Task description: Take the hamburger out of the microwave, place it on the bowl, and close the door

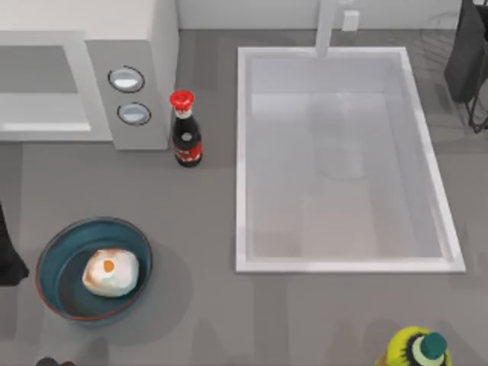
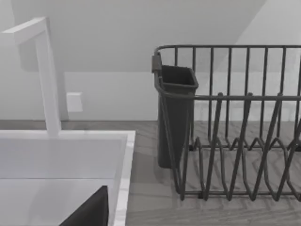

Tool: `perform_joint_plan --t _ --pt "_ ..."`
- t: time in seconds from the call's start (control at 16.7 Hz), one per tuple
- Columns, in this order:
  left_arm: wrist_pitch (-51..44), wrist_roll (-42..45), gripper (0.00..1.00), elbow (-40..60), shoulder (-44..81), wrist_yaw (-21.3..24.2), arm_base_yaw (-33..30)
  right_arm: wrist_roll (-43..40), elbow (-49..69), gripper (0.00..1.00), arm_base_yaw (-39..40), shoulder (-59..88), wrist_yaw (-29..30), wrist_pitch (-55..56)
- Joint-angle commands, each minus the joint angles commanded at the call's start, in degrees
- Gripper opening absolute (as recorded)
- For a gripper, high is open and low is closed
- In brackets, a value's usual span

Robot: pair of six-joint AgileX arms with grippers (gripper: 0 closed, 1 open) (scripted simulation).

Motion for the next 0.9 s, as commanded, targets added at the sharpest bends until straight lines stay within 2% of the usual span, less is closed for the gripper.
perform_joint_plan --t 0.12,0.36,0.9 --pt "-0.9 1.0 1.0 -0.6 -1.8 1.4 0.2 0.0 0.0 1.0 0.0 0.0 0.0 0.0" --pt "-0.9 1.0 1.0 -0.6 -1.8 1.4 0.2 0.0 0.0 1.0 0.0 0.0 0.0 0.0" --pt "-0.9 1.0 0.32 -0.6 -1.8 1.4 0.2 0.0 0.0 1.0 0.0 0.0 0.0 0.0"
